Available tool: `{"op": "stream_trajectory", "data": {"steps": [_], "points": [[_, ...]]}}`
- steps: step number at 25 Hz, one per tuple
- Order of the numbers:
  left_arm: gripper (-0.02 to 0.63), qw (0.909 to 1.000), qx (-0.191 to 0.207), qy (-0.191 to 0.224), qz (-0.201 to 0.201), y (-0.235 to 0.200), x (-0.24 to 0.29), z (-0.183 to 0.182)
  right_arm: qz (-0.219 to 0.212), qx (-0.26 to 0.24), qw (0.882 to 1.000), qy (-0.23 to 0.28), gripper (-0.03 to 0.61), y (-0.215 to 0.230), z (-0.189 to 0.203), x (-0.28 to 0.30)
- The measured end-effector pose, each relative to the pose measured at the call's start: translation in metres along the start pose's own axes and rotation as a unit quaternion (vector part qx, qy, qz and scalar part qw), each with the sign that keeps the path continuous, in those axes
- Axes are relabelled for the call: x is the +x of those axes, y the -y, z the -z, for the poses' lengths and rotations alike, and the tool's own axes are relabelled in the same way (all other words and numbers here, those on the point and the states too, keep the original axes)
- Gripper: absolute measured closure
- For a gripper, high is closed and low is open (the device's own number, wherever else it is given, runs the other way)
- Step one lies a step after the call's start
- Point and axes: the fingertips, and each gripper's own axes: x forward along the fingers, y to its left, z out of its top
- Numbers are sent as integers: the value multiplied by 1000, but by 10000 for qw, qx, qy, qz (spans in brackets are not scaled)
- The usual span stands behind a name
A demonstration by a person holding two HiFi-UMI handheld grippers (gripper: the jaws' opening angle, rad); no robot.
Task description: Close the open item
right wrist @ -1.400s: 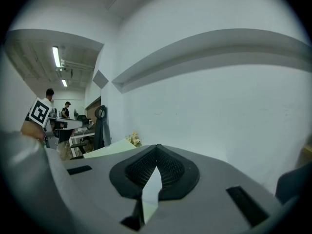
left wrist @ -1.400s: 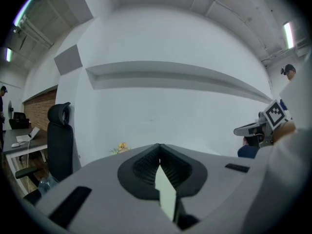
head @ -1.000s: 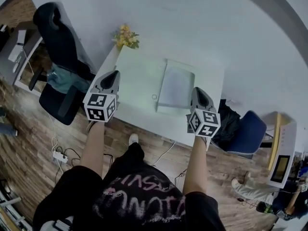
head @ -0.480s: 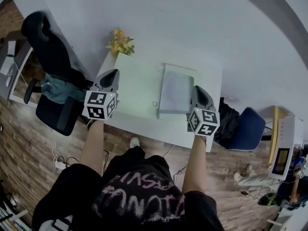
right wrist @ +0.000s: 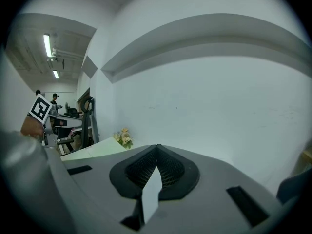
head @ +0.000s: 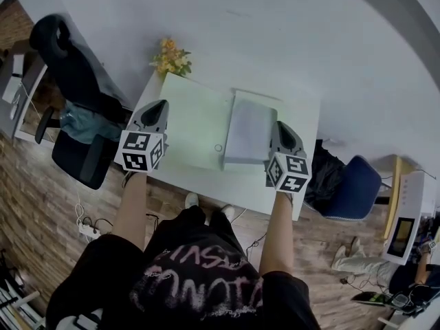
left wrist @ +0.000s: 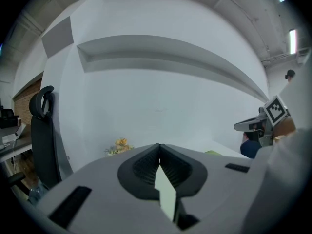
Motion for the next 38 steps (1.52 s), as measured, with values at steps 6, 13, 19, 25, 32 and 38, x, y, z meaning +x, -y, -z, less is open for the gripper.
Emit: {"op": "stream_trajectory", "data": {"steps": [6, 13, 19, 25, 32, 38], "points": [[612, 9995, -57, -144, -269, 0, 3, 10, -202, 32, 9997, -110, 568, 15, 12, 9], [600, 9965, -154, -428, -700, -18, -7, 35, -484, 99, 9984, -277, 568, 7, 33, 23], [520, 9940, -210, -745, -771, -32, -10, 56, -599, 79, 9974, -382, 568, -1, 40, 35], [451, 9863, -410, -1510, -530, -42, -4, 97, -588, 89, 9970, -503, 568, -4, 49, 42], [430, 9731, -727, -2136, -472, -54, -4, 141, -523, 92, 9968, -603, 568, -1, 57, 46], [425, 9655, -975, -2391, -350, -63, -3, 158, -463, 86, 9967, -664, 568, 1, 61, 46]]}}
